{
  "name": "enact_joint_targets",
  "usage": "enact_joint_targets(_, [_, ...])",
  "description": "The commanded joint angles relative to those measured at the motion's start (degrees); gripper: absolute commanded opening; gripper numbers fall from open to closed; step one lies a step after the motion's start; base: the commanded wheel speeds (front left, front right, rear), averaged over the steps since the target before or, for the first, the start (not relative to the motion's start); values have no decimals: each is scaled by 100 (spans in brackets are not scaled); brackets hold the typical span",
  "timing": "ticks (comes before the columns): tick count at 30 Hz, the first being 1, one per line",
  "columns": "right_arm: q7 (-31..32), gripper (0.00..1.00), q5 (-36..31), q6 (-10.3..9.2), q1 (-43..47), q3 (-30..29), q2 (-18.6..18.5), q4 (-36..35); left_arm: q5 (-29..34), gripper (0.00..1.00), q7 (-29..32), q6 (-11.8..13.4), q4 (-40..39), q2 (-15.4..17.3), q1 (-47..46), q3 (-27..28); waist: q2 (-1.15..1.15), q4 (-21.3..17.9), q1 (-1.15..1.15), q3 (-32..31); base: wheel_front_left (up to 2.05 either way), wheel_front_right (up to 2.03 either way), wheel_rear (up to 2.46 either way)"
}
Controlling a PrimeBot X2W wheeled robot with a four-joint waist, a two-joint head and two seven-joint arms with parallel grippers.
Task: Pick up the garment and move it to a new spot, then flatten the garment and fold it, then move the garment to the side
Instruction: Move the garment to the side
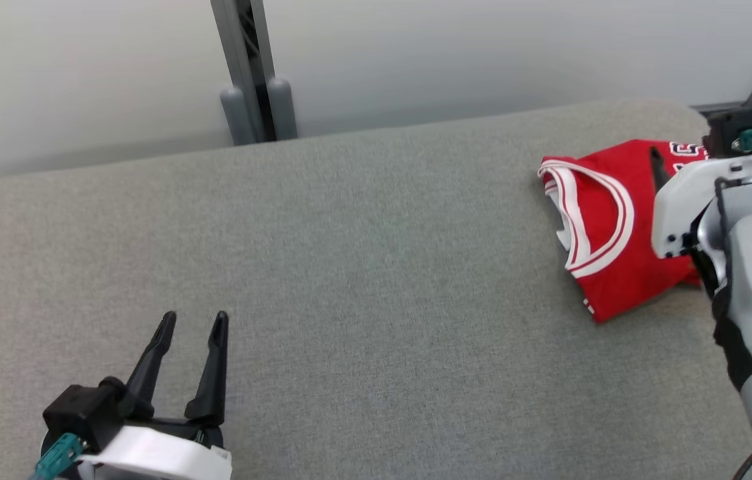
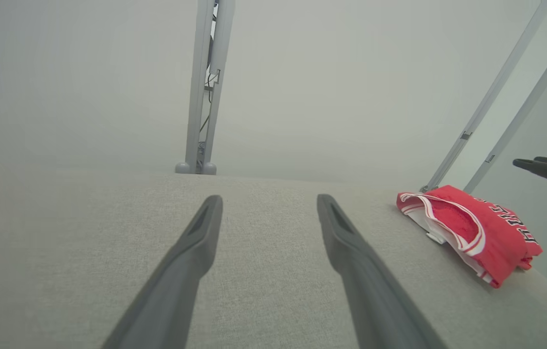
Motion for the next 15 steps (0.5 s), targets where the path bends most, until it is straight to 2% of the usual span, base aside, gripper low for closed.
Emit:
enact_joint_targets(1, [-243,100,151,-1,130,97,60,101,50,100,-32,73,12,-13,153,115,0,63,0,-356,0,0,0])
enact_joint_targets(6, [-922,100,657,-1,290,430,281,281,189,100,-41,281,-70,-89,464,439,0,196,0,-640,0,0,0])
enact_joint_targets(11, [-1257,100,1158,-1,484,677,395,200,317,100,-39,463,-123,-145,684,693,0,335,0,-753,0,0,0])
enact_joint_targets(15, [-1393,100,1772,-1,1049,1021,434,-391,414,100,-40,622,-155,-196,935,916,0,505,0,-830,0,0,0])
